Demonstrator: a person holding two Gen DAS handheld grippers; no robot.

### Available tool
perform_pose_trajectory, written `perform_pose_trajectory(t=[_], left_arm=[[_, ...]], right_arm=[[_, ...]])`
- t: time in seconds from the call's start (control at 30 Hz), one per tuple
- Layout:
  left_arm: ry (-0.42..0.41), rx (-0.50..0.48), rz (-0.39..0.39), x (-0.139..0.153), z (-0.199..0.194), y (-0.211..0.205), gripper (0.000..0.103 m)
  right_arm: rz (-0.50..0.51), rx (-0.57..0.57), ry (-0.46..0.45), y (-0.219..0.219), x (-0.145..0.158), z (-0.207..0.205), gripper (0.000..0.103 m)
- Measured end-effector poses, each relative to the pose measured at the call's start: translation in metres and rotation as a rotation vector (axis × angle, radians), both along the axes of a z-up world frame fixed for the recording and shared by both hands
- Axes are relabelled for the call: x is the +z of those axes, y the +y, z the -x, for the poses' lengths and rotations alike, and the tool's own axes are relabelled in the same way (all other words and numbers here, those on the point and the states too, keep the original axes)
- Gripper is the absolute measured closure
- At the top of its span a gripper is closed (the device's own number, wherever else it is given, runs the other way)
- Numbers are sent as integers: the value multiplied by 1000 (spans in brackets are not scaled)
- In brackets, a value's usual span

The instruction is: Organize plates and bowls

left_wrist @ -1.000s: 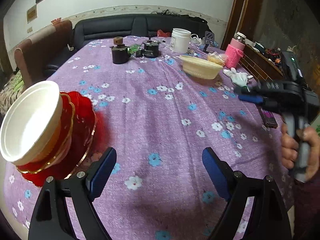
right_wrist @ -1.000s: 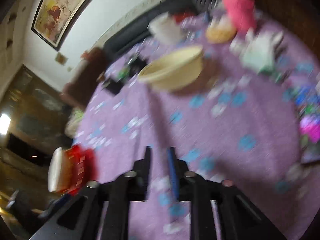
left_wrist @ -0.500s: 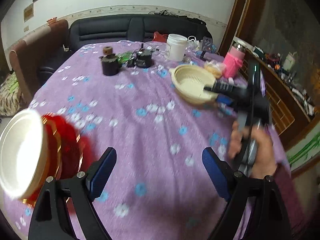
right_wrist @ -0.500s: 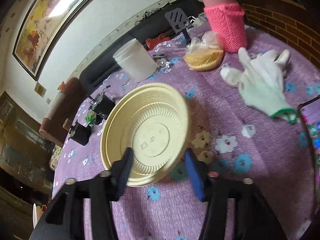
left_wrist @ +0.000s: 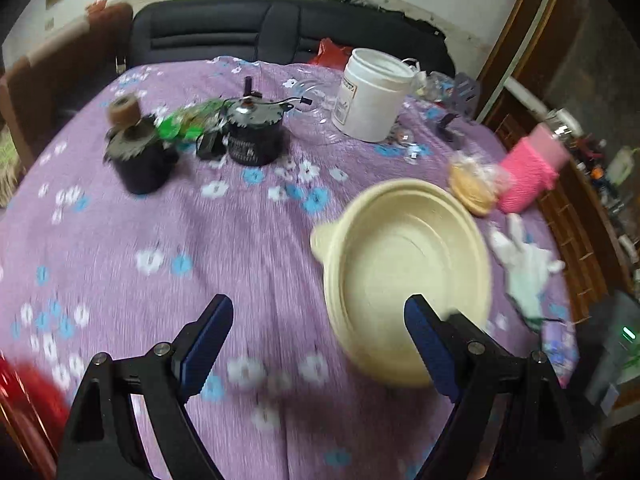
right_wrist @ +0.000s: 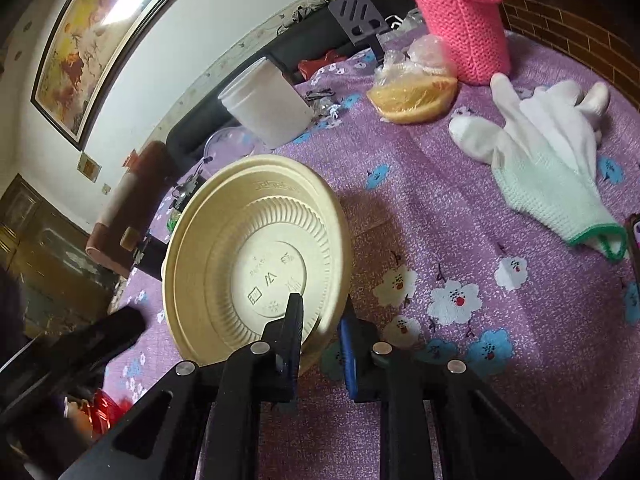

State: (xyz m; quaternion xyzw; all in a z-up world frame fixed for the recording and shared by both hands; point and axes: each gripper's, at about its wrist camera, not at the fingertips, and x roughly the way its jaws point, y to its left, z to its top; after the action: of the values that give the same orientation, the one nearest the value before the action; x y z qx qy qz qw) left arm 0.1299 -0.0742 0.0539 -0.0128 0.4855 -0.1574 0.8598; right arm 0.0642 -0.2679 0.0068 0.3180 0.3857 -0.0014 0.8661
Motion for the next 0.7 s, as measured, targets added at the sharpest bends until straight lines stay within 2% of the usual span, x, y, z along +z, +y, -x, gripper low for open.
perform_pose_trajectory(t=[0.07, 0.13, 0.2, 0.23, 0.27, 0.37, 0.47, 0.6, 0.7], left_arm=[[8, -10, -29, -6, -9, -9, 16], [46, -33, -28, -13, -16, -15, 21], [79, -60, -12, -16, -17, -18, 44], [96, -80, -9, -18, -16, -20, 51], [105, -94, -7, -18, -15, -21, 64], [101, -100, -16, -14, -7, -19, 68], [92, -99, -22, -7, 0, -9, 78], [80, -81, -9, 8, 17, 12, 78], [23, -60, -34, 24, 42, 34, 78]], right_arm=[[-14, 0, 2, -1, -1, 0, 85], [-42, 4, 5, -4, -3, 0, 85], [-61, 7, 5, -6, -5, 1, 85], [-68, 9, 3, -6, -4, 1, 85], [-70, 10, 1, -5, -4, 1, 85], [-67, 17, -3, -1, -2, 2, 85], [-69, 23, -6, 3, 0, 4, 85], [-82, 55, -43, 14, 10, 10, 85], [-46, 105, -85, 34, 26, 16, 85]])
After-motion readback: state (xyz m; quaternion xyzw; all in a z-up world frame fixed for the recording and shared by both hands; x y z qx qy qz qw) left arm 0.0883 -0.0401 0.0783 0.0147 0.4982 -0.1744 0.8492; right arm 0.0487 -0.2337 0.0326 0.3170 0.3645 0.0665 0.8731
